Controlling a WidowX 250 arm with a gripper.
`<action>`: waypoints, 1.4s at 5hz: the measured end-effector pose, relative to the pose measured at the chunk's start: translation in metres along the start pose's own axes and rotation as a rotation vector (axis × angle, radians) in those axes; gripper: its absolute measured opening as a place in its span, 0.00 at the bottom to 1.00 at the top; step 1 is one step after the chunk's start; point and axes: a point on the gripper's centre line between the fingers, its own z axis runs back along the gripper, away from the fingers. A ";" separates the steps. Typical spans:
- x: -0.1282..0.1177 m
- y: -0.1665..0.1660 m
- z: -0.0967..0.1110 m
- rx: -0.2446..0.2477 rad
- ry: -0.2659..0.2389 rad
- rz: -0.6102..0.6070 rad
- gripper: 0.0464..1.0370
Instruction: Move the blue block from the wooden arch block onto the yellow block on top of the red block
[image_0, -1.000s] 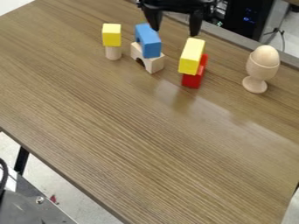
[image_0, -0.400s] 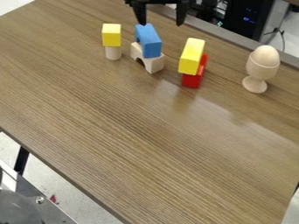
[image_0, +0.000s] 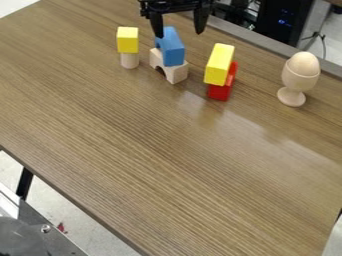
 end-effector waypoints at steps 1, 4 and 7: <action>-0.001 0.004 -0.010 0.015 0.020 0.011 0.96; -0.008 0.010 -0.037 0.052 0.058 -0.010 0.63; 0.002 0.000 0.014 -0.047 -0.049 -0.069 0.56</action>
